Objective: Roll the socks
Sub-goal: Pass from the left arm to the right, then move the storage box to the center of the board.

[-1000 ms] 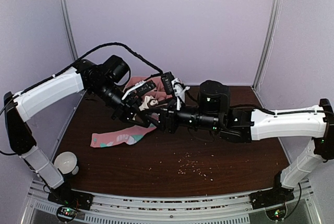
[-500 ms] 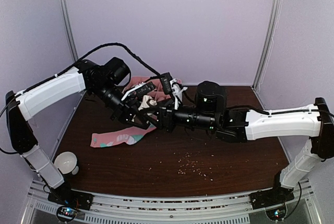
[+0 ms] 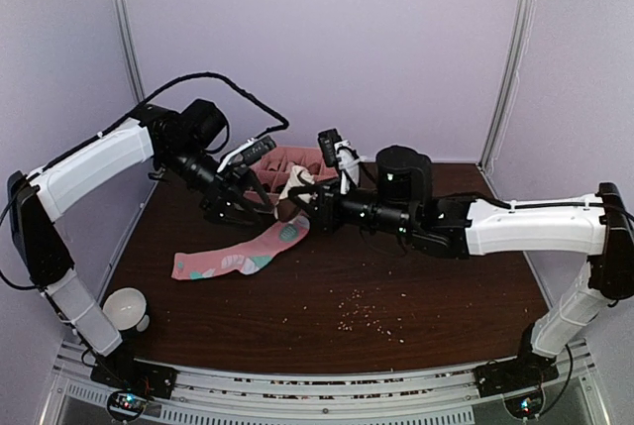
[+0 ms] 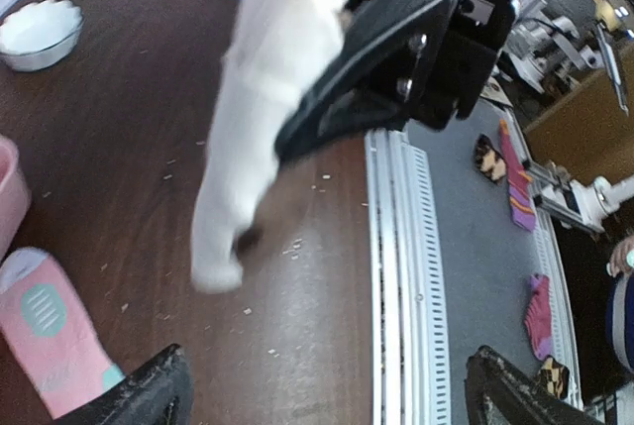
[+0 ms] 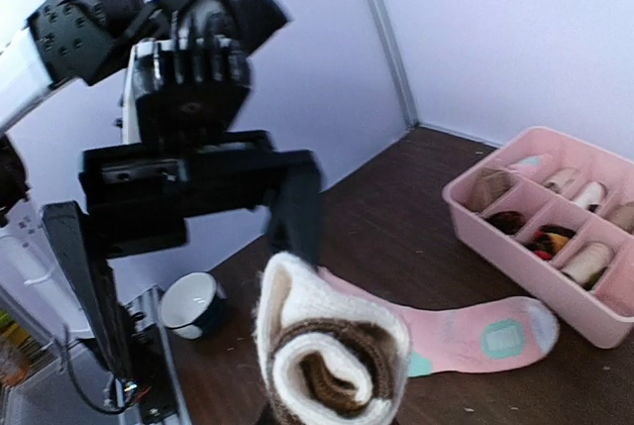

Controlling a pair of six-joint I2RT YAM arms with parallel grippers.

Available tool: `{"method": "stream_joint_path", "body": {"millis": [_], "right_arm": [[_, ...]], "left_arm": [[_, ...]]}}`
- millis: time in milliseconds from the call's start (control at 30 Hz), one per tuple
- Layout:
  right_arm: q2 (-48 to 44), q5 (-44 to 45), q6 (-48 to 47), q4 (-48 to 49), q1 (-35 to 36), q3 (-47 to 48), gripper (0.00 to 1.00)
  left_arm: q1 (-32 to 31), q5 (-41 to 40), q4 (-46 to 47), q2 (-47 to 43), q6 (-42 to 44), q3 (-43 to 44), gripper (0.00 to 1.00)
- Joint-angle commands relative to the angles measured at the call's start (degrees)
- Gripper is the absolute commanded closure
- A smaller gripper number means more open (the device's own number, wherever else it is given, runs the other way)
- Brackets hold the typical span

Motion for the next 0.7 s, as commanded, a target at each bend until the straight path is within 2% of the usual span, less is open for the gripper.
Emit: {"method": "stream_joint_path", "body": {"millis": [0, 100, 267, 500, 667], "right_arm": [[-0.4, 9.8, -4.8, -9.8, -7.2, 5.0, 1.0], [5.0, 11.4, -8.1, -13.6, -13.2, 11.9, 1.0], [19.6, 11.0, -12.0, -19.0, -19.4, 28.1, 1.0], [41.2, 8.8, -14.3, -26.6, -23.4, 54.2, 1.0], [48.9, 8.6, -13.0, -27.2, -25.7, 62.9, 1.0]], "left_arm": [[12.2, -2.8, 1.0, 1.8, -2.3, 0.2, 0.02], [17.9, -7.3, 0.6, 1.9, -0.4, -3.2, 0.02], [22.0, -13.8, -0.9, 1.4, 5.7, -12.1, 0.02], [25.9, -15.1, -0.6, 0.1, 10.1, -20.2, 0.02], [27.0, -14.3, -1.3, 0.2, 11.3, -20.6, 0.02]]}}
